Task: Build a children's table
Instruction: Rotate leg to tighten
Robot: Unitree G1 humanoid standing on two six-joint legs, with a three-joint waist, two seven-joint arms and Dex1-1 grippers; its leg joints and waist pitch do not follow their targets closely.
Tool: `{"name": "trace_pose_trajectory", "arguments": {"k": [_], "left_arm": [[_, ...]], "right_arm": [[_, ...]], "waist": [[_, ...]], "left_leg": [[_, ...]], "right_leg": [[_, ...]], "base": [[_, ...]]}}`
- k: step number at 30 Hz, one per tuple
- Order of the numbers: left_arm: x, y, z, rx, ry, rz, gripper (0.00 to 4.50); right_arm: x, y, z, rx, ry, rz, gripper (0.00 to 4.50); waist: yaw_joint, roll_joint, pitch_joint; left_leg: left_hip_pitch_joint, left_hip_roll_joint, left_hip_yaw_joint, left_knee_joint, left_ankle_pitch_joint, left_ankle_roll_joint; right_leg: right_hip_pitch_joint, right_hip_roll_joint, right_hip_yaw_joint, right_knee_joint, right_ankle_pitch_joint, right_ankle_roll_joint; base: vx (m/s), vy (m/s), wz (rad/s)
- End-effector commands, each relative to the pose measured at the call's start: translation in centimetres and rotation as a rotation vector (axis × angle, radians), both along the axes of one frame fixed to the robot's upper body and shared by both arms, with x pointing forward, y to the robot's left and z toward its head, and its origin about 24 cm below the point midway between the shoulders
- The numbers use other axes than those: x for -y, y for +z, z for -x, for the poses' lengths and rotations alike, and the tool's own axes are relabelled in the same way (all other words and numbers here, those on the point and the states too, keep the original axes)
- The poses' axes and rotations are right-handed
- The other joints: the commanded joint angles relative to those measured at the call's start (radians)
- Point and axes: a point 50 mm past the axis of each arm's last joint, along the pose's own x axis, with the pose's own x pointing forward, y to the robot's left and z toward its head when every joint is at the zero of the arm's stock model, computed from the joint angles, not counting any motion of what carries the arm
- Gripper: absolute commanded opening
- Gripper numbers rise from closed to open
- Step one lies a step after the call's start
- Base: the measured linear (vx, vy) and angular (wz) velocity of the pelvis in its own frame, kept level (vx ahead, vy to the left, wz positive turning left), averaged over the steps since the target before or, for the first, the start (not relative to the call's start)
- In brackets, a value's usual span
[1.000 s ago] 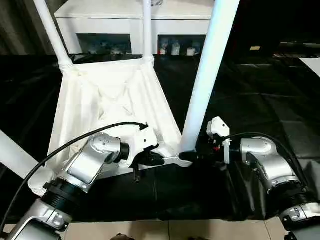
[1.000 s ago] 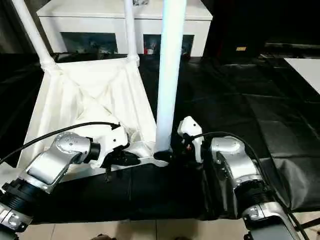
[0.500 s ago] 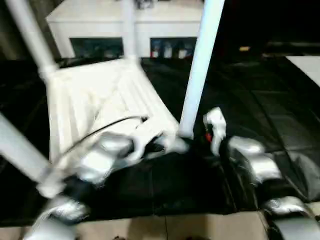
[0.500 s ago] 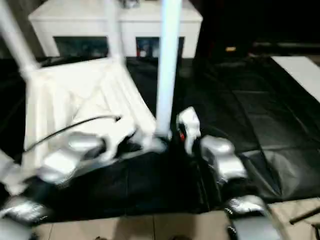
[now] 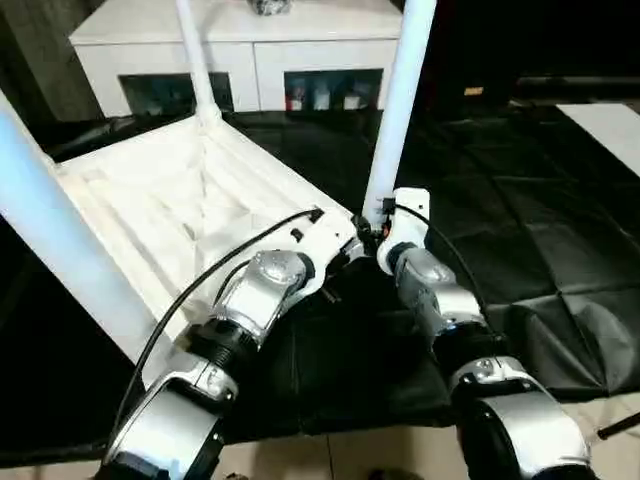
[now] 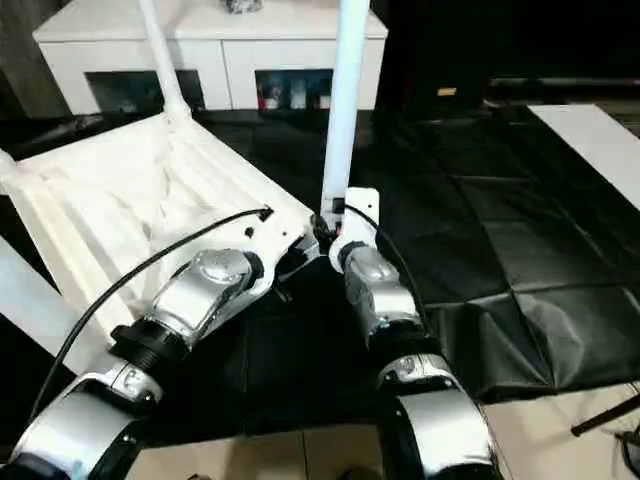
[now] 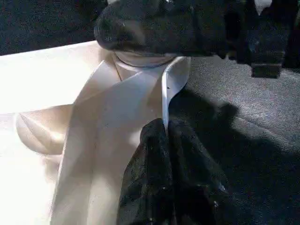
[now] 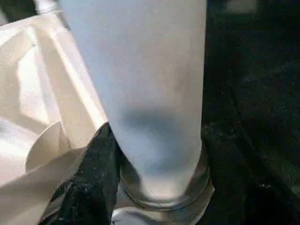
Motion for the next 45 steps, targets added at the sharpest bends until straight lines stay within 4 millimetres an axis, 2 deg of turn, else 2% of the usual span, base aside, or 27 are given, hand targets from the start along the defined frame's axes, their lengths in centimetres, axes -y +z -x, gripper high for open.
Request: {"name": "trace_pose_trajectory", "arguments": {"k": [1, 2, 3, 4, 5, 6, 7, 8, 10, 11, 13, 15, 16, 17, 18, 19, 22, 23, 25, 28, 30, 34, 35, 38, 39, 41, 45], "left_arm": [[-2.1, -0.7, -0.5, 0.006, 0.087, -0.1, 0.0], [-2.3, -0.7, -0.6, 0.006, 0.086, -0.102, 0.0], [-2.3, -0.7, -0.6, 0.006, 0.086, -0.102, 0.0], [-2.4, -0.7, -0.6, 0.006, 0.082, -0.101, 0.0], [-2.5, -0.7, -0.6, 0.003, 0.068, -0.095, 0.0], [-2.7, -0.6, -0.5, 0.002, 0.053, -0.085, 0.0], [-2.8, -0.5, -0.5, 0.005, 0.043, -0.084, 0.0], [-3.4, -0.2, 0.0, 0.015, -0.027, -0.087, 0.0], [-3.7, -0.2, 0.4, 0.021, -0.078, -0.089, 0.0], [-4.3, -0.3, 1.3, -0.008, -0.168, -0.081, 0.0], [-4.6, -0.3, 1.9, -0.018, -0.229, -0.079, 0.0], [-5.2, -0.4, 3.1, -0.086, -0.33, -0.047, 0.0], [-5.2, 0.0, 4.8, -0.147, -0.519, 0.02, 0.0], [-5.2, 0.0, 4.8, -0.147, -0.519, 0.02, 0.0], [-5.4, 0.1, 5.4, -0.184, -0.565, 0.029, 0.0], [-5.6, 0.3, 5.6, -0.207, -0.584, 0.036, 0.0], [-5.5, 0.7, 5.4, -0.183, -0.586, 0.043, 0.0], [-5.4, 0.8, 5.4, -0.183, -0.592, 0.041, 0.0], [-5.4, 1.0, 5.3, -0.166, -0.591, 0.029, 0.0], [-5.5, 1.1, 5.1, -0.158, -0.584, 0.023, 0.0], [-5.8, 1.2, 4.9, -0.158, -0.584, 0.011, 0.0], [-6.1, 1.3, 4.8, -0.155, -0.579, -0.001, 0.0], [-6.1, 1.3, 4.8, -0.155, -0.577, 0.0, 0.0], [-6.1, 1.2, 4.8, -0.153, -0.576, 0.0, 0.0], [-6.1, 1.2, 4.8, -0.153, -0.576, -0.001, 0.0], [-6.2, 1.2, 4.8, -0.154, -0.577, -0.005, 0.0], [-6.2, 1.1, 4.8, -0.154, -0.579, -0.012, 0.0]], "right_arm": [[-2.9, 1.0, 0.5, 0.074, 0.174, -0.009, 3.05], [-1.9, 1.1, 0.5, 0.09, 0.161, 0.006, 3.07], [-1.8, 1.1, 0.5, 0.09, 0.162, 0.006, 3.14], [-1.4, 1.1, 0.5, 0.097, 0.167, 0.009, 3.28], [-0.6, 1.3, 0.6, 0.109, 0.191, 0.001, 3.42], [0.1, 1.5, 0.7, 0.12, 0.22, -0.007, 3.42], [0.3, 1.6, 0.8, 0.121, 0.235, -0.011, 3.42], [1.9, 2.0, 1.5, 0.134, 0.351, -0.015, 3.42], [2.6, 2.2, 1.9, 0.135, 0.411, 0.005, 3.42], [4.1, 2.3, 2.8, 0.142, 0.524, 0.076, 3.42], [4.8, 2.3, 3.2, 0.138, 0.569, 0.11, 3.42], [6.0, 2.4, 3.9, 0.12, 0.651, 0.155, 3.42], [6.7, 2.6, 4.4, 0.099, 0.713, 0.162, 3.42], [6.7, 2.6, 4.4, 0.099, 0.713, 0.162, 3.42], [7.0, 2.7, 4.5, 0.091, 0.733, 0.169, 3.42], [7.2, 2.9, 4.8, 0.075, 0.775, 0.175, 3.42], [7.3, 3.1, 5.1, 0.055, 0.833, 0.15, 3.42], [7.2, 3.1, 5.2, 0.05, 0.852, 0.142, 3.42], [6.9, 3.0, 5.4, 0.034, 0.905, 0.138, 3.42], [6.5, 2.8, 5.6, 0.003, 0.955, 0.129, 3.42], [6.5, 2.5, 6.1, -0.05, 1.031, 0.143, 3.42], [6.9, 2.4, 6.3, -0.066, 1.053, 0.159, 3.42], [6.9, 2.4, 6.2, -0.064, 1.048, 0.155, 3.42], [6.8, 2.3, 6.0, -0.057, 1.035, 0.151, 3.42], [6.6, 2.2, 5.8, -0.053, 1.023, 0.148, 3.42], [6.0, 1.8, 5.6, -0.051, 1.011, 0.141, 3.42], [5.2, 1.4, 5.4, -0.051, 1.009, 0.128, 3.05]], "waist": [[0.006, 0.008, -0.072], [-0.002, 0.004, -0.072], [-0.004, 0.002, -0.071], [-0.005, 0.004, -0.072], [-0.005, 0.0, -0.073], [-0.002, 0.001, -0.074], [-0.001, 0.002, -0.073], [0.003, 0.01, -0.074], [0.003, 0.006, -0.075], [0.002, 0.002, -0.075], [0.005, 0.004, -0.072], [0.007, 0.003, -0.066], [0.011, 0.001, -0.065], [0.009, 0.002, -0.062], [0.006, 0.005, -0.059], [0.013, 0.007, -0.061], [0.029, 0.004, -0.057], [0.03, 0.004, -0.057], [0.03, 0.005, -0.059], [0.029, 0.001, -0.062], [0.03, 0.001, -0.064], [0.039, 0.004, -0.068], [0.04, 0.007, -0.068], [0.04, 0.005, -0.069], [0.04, 0.011, -0.068], [0.038, 0.011, -0.068], [0.038, 0.012, -0.067]], "left_leg": [[0.012, 0.019, -0.01, -0.081, -0.348, 0.006], [-0.002, 0.018, -0.015, -0.083, -0.326, 0.015], [-0.008, 0.017, -0.017, -0.086, -0.318, 0.018], [0.003, 0.019, -0.015, -0.082, -0.329, 0.019], [0.007, 0.018, -0.013, -0.079, -0.326, 0.021], [0.012, 0.02, -0.01, -0.076, -0.313, 0.029], [0.009, 0.02, -0.011, -0.077, -0.304, 0.035], [0.005, 0.022, -0.013, -0.077, -0.279, 0.055], [0.006, 0.024, -0.012, -0.074, -0.248, 0.071], [0.004, 0.023, -0.01, -0.073, -0.242, 0.079], [0.005, 0.027, -0.008, -0.073, -0.251, 0.081], [0.01, 0.028, -0.007, -0.078, -0.303, 0.063], [0.013, 0.029, -0.01, -0.081, -0.332, 0.053], [0.012, 0.031, -0.01, -0.083, -0.345, 0.047], [0.017, 0.031, -0.009, -0.086, -0.382, 0.028], [0.031, 0.033, -0.007, -0.084, -0.405, 0.015], [0.038, 0.033, -0.001, -0.085, -0.415, 0.002], [0.036, 0.033, -0.001, -0.086, -0.414, 0.0], [0.023, 0.03, -0.007, -0.089, -0.399, -0.005], [0.018, 0.029, -0.007, -0.086, -0.371, 0.005], [0.017, 0.03, -0.006, -0.083, -0.35, 0.015], [0.016, 0.032, -0.003, -0.078, -0.269, 0.031], [0.015, 0.031, -0.004, -0.078, -0.266, 0.031], [0.015, 0.03, -0.003, -0.077, -0.266, 0.032], [0.018, 0.03, -0.004, -0.078, -0.286, 0.025], [0.018, 0.029, -0.004, -0.079, -0.305, 0.015], [0.02, 0.031, -0.006, -0.081, -0.319, 0.003]], "right_leg": [[0.043, -0.015, 0.013, -0.062, -0.221, -0.216], [0.054, -0.016, 0.011, -0.054, -0.206, -0.217], [0.061, -0.017, 0.009, -0.053, -0.217, -0.211], [0.051, -0.019, 0.01, -0.062, -0.264, -0.203], [0.051, -0.019, 0.011, -0.064, -0.259, -0.209], [0.046, -0.018, 0.015, -0.061, -0.23, -0.227], [0.049, -0.018, 0.014, -0.06, -0.215, -0.234], [0.06, -0.016, 0.012, -0.052, -0.162, -0.246], [0.059, -0.014, 0.011, -0.048, -0.108, -0.265], [0.06, -0.014, 0.012, -0.047, -0.102, -0.271], [0.058, -0.017, 0.014, -0.048, -0.125, -0.276], [0.053, -0.016, 0.015, -0.054, -0.214, -0.267], [0.051, -0.02, 0.016, -0.057, -0.269, -0.257], [0.048, -0.02, 0.017, -0.059, -0.291, -0.254], [0.039, -0.015, 0.017, -0.063, -0.328, -0.242], [0.032, -0.013, 0.019, -0.064, -0.334, -0.238], [0.025, -0.009, 0.024, -0.067, -0.342, -0.227], [0.026, -0.01, 0.025, -0.066, -0.344, -0.223], [0.036, -0.015, 0.024, -0.063, -0.353, -0.204], [0.04, -0.018, 0.024, -0.062, -0.34, -0.203], [0.041, -0.018, 0.024, -0.06, -0.32, -0.211], [0.045, -0.016, 0.023, -0.047, -0.212, -0.248], [0.046, -0.016, 0.022, -0.046, -0.204, -0.251], [0.048, -0.016, 0.021, -0.045, -0.195, -0.257], [0.046, -0.017, 0.021, -0.047, -0.217, -0.257], [0.046, -0.017, 0.02, -0.049, -0.238, -0.253], [0.045, -0.016, 0.02, -0.05, -0.252, -0.247]], "base": [[0.0, 0.0, 0.0], [0.0, 0.0, 0.0], [0.0, 0.0, 0.0], [0.0, 0.0, 0.0], [0.0, 0.0, 0.0], [0.0, 0.0, 0.0], [0.0, 0.0, 0.0], [0.0, 0.0, 0.0], [0.0, 0.0, 0.0], [0.0, 0.0, 0.0], [0.0, 0.0, 0.0], [0.0, 0.0, 0.0], [0.0, 0.0, 0.0], [0.0, 0.0, 0.0], [0.0, 0.0, 0.0], [0.0, 0.0, 0.0], [0.0, 0.0, 0.0], [0.0, 0.0, 0.0], [0.0, 0.0, 0.0], [0.0, 0.0, 0.0], [0.0, 0.0, 0.0], [0.0, 0.0, 0.0], [0.0, 0.0, 0.0], [0.0, 0.0, 0.0], [0.0, 0.0, 0.0], [0.0, 0.0, 0.0], [0.0, 0.0, 0.0]]}}
